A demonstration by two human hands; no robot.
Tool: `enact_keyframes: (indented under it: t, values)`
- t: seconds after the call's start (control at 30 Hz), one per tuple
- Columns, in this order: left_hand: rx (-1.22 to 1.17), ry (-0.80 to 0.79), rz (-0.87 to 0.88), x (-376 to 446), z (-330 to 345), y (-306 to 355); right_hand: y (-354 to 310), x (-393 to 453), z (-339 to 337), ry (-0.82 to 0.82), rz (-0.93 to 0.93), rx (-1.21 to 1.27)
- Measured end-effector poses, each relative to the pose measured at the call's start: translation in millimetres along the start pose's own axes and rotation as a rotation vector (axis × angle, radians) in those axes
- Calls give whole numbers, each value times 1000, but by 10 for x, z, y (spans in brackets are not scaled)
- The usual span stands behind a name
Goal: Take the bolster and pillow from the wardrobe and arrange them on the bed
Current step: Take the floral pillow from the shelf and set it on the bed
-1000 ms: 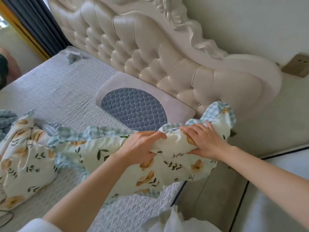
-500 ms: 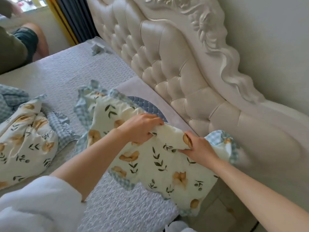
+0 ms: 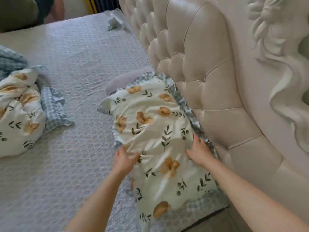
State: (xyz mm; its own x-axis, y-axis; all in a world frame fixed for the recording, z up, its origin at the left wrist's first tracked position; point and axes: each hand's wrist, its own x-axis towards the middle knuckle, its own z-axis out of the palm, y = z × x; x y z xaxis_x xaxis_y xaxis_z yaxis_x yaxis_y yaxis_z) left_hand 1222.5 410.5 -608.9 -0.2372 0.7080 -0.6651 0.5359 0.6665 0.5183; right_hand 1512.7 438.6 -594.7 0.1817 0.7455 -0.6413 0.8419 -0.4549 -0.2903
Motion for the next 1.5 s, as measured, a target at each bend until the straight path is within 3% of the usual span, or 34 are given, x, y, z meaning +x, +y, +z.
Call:
enact_keyframes:
  t: [0.1,0.17,0.3,0.4,0.57,0.77,0.9,1.07,1.2,1.37,1.5]
  values:
    - [-362,-83,-257,6,175,-222,84,85,67,79,-104,-161]
    - [-498,-177,-386,-30,255,-289,123,157,104,17,-99,-75]
    - [-714,-210,-365,-78,399,-278,109,263,125,-52,-20,443]
    - [-812,-164,-309,-96,457,-189,40,259,135,57,34,493]
    - [-814,-8,-123,-64,357,11,-114,135,54,310,-128,410]
    - [-779,81,75,135,17,555,-396,287,-302,446,-249,502]
    - [-632,80,74,354,-19,707,-455,610,-501,318,-215,430]
    - [-544,-153,-127,290,228,352,-303,802,-387,93,-105,195]
    - [-580,-216,-186,103,417,198,-163,656,-241,122,-120,161]
    - [-555,-143,-140,-34,443,144,-58,462,-189,213,-117,65]
    - [-383,-66,-138,-184,504,90,92,360,-117,169,-108,-22]
